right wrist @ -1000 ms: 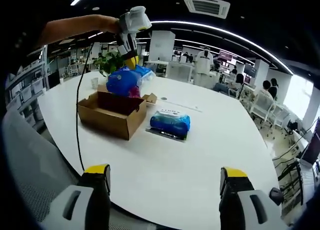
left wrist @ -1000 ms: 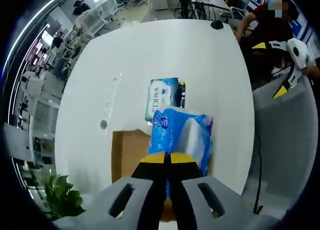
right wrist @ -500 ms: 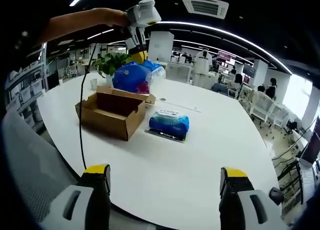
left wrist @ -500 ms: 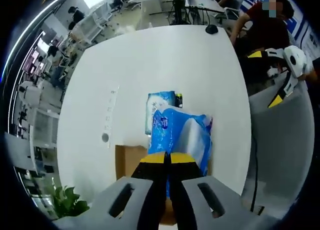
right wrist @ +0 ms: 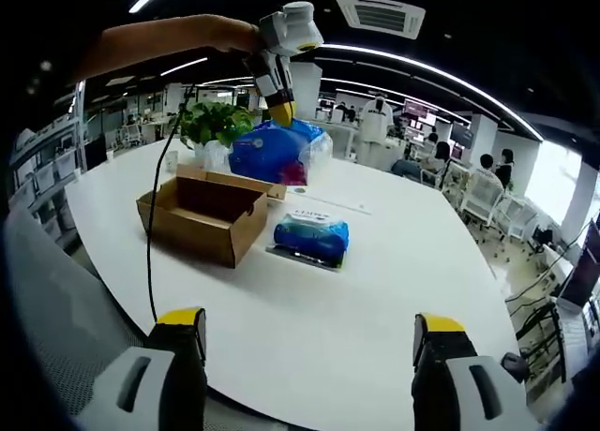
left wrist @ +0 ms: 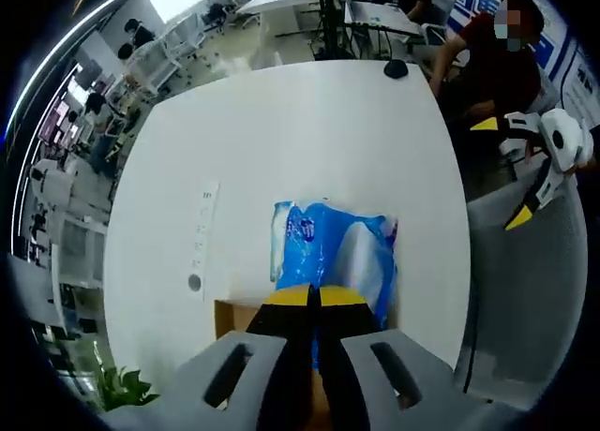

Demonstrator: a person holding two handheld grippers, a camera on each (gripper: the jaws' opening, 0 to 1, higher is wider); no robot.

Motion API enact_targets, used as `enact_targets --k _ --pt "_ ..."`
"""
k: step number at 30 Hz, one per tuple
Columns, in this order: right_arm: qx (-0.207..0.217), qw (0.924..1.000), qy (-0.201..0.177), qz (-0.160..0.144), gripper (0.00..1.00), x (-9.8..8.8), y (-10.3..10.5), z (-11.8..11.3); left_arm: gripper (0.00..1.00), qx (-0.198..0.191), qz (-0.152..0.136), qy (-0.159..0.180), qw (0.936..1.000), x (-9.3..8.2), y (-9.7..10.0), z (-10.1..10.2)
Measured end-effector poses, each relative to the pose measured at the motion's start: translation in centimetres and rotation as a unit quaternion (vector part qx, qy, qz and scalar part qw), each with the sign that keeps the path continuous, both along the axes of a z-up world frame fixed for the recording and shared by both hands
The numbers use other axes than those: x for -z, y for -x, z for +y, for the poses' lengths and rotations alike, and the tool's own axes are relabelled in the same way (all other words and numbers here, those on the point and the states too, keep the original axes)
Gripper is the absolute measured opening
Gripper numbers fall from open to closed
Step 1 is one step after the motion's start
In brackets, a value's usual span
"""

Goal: Operate the shoe box by opening the lid, removing the specified soft item, and placing it in the target area until the item is outside and the box remains undamaged.

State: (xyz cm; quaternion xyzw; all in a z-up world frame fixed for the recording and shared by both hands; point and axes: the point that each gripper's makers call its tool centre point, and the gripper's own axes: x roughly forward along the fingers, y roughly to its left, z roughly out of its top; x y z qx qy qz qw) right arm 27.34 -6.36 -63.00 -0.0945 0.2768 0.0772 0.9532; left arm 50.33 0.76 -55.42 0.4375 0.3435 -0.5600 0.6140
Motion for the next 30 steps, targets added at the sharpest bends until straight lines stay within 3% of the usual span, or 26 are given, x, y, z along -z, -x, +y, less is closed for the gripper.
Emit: enact_targets --k 14,21,30 --pt "-0.003 0.9999 0.009 0.006 0.91 0.3 0.0 0.1 0.00 -0.002 0.018 0.011 0.9998 2.6 0.3 -3.9" --pt "-0.002 0.9999 0.007 0.009 0.91 0.3 0.1 0.0 0.00 -0.003 0.023 0.021 0.9995 3.0 0.2 -5.6" --pt "-0.004 0.9999 0.013 -0.008 0.96 -0.2 -0.2 0.0 0.00 -0.009 0.022 0.031 0.9992 3.8 -0.7 -7.6"
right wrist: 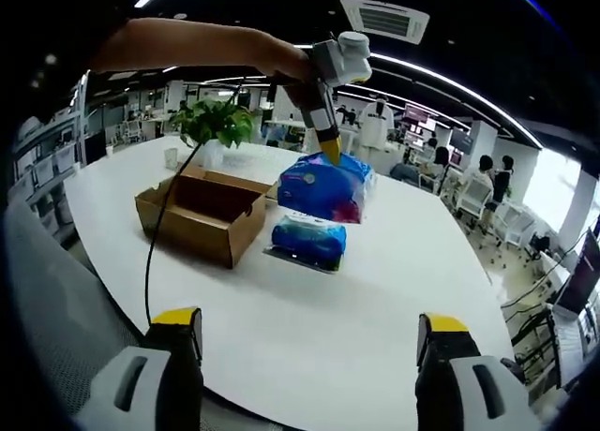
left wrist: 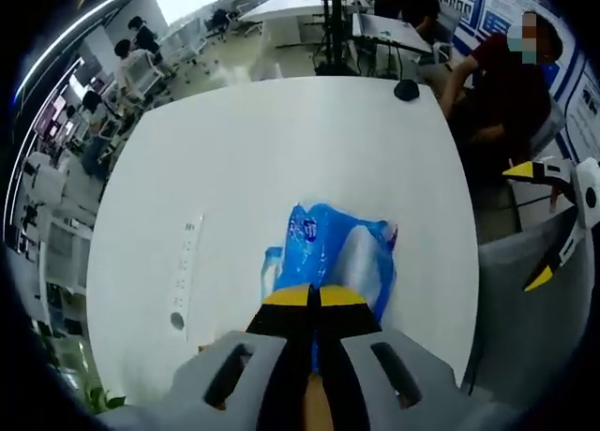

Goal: Operate the shoe box by opening the lid, removing the specified soft item, and placing it in the target area until the item is outside and the box remains undamaged.

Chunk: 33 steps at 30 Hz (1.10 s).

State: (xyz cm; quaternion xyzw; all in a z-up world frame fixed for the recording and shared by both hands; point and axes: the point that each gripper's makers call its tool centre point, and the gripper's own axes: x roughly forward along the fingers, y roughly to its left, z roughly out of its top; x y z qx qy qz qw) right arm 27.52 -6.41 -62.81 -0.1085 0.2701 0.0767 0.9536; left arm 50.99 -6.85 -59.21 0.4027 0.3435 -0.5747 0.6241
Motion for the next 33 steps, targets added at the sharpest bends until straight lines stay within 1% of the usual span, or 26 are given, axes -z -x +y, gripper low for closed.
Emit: enact_targets --k 5,9,16,26,33 --pt "0.003 1.0000 0.003 0.004 0.96 0.2 0.0 -0.2 0.00 -0.006 -0.001 0.006 1.0000 0.3 -0.5 -1.1" --pt "0.009 1.0000 0.000 0.002 0.96 0.2 0.0 -0.4 0.00 -0.006 -0.001 0.007 1.0000 0.6 -0.6 -1.6" --pt "0.013 0.9999 -0.002 0.001 0.96 0.1 0.0 -0.5 0.00 -0.007 0.001 0.012 0.9999 1.8 -0.9 -2.9" --pt "0.019 0.9998 -0.002 0.007 0.95 0.3 0.0 -0.8 0.00 -0.003 0.018 0.013 0.9997 3.7 -0.9 -5.5" --pt "0.019 0.9997 0.000 0.014 0.94 0.6 0.2 -0.8 0.00 0.002 0.025 0.020 0.9995 4.1 -1.1 -7.3"
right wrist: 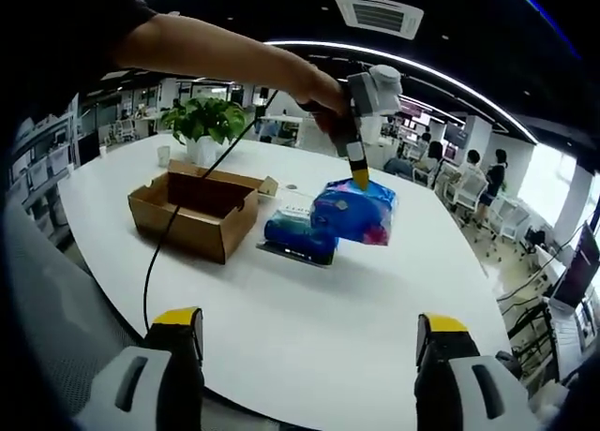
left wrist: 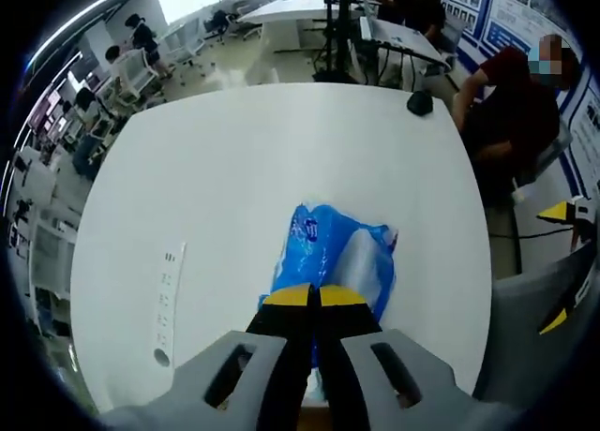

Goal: Operate the shoe box by opening the lid, removing the specified soft item, and placing it in the target area until the item is outside and the box remains undamaged.

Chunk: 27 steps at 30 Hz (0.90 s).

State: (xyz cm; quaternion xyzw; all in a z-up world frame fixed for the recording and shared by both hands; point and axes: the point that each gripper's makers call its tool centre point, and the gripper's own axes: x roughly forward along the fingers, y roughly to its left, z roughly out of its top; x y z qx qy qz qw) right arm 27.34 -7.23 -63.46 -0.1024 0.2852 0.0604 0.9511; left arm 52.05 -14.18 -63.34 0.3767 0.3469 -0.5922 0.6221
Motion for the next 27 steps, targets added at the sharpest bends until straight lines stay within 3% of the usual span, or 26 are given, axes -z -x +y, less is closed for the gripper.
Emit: enact_targets --k 15,27 --pt "0.005 0.9999 0.012 0.000 0.93 0.0 -0.1 -0.4 0.00 -0.006 0.008 0.013 0.9999 1.5 -1.4 -3.2" --pt "0.008 0.9997 0.025 -0.001 0.90 0.1 -0.2 -0.8 0.00 -0.025 0.038 0.026 0.9986 3.9 -1.5 -5.9"
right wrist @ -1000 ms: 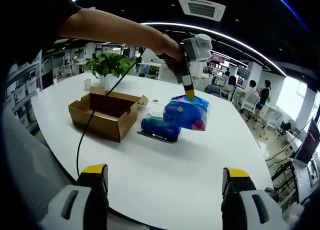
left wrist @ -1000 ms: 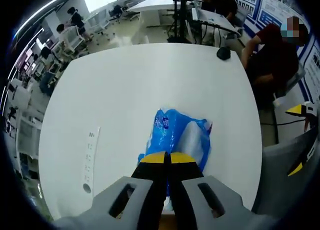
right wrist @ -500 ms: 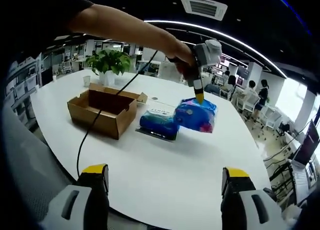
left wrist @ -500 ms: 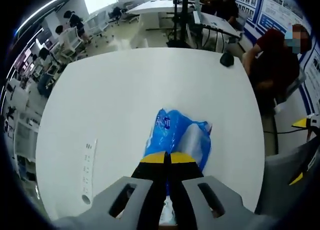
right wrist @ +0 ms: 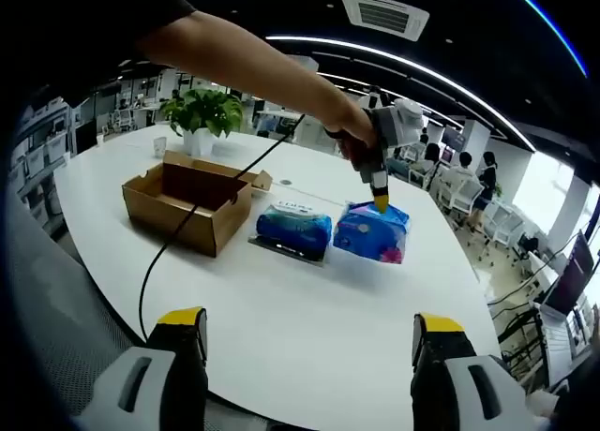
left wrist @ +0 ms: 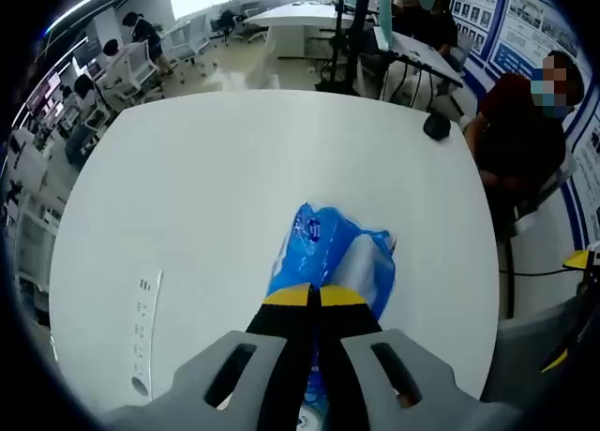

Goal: Operate the shoe box by opening the lid, removing the specified soft item, and placing it in the target area until the item is outside and the box remains undamaged.

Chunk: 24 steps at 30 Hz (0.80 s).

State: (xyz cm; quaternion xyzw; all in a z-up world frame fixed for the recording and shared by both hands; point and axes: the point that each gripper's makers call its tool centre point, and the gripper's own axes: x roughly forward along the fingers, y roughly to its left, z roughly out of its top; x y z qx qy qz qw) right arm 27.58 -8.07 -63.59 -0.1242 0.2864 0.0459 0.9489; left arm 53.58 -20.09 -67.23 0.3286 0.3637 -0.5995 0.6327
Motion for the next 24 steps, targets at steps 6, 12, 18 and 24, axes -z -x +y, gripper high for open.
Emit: enact_targets --k 6,12,18,24 --pt "0.003 1.0000 0.007 0.004 0.90 0.1 0.0 -0.2 0.00 -0.016 0.015 0.004 0.9997 1.5 -0.4 -0.7" --pt "0.005 0.9999 0.014 0.003 0.90 0.1 0.0 -0.4 0.00 -0.032 0.025 -0.011 0.9991 3.7 -0.8 -0.1" --pt "0.004 0.9998 0.018 0.005 0.89 0.2 0.1 -0.4 0.00 -0.070 0.035 0.002 0.9969 5.1 -1.5 0.0" --pt "0.005 0.9997 0.021 0.006 0.88 0.1 0.1 -0.5 0.00 -0.101 0.053 0.014 0.9933 5.9 -1.8 -0.3"
